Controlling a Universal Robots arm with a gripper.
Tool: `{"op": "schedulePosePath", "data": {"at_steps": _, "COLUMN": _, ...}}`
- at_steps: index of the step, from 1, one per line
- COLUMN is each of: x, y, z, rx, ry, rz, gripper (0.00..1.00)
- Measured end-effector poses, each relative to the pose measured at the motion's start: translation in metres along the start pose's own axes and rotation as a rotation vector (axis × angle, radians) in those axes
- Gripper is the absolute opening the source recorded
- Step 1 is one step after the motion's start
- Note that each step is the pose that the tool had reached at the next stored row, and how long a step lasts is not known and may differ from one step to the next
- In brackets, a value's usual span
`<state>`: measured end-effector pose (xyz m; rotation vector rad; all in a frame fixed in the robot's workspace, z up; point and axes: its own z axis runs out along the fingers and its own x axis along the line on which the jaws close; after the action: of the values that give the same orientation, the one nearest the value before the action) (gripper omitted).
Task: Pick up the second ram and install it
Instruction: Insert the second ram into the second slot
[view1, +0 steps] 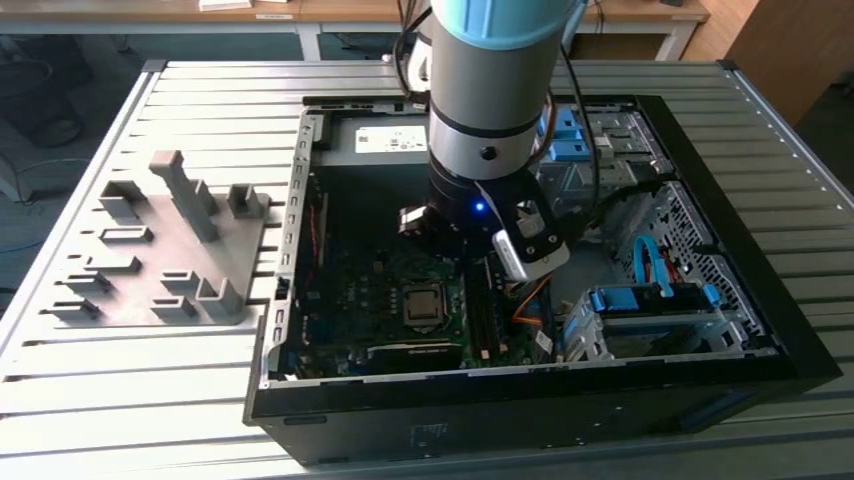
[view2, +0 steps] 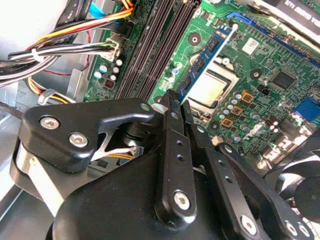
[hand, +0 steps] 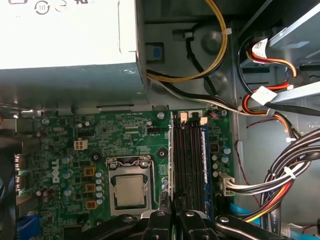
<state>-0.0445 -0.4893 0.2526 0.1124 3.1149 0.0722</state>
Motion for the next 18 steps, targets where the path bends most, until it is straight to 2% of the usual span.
{"op": "schedulePosePath", "data": {"at_steps": 9, "x": 0.0001, "y": -0.0001, "z": 0.0031, "rx": -0.0001, "ry": 0.0, "rz": 0.0, "gripper": 0.14}}
{"op": "schedulePosePath", "data": {"at_steps": 18, "x": 0.0001, "y": -0.0004, "z": 0.0098, "rx": 0.0, "ry": 0.0, "rz": 0.0, "gripper": 0.14}}
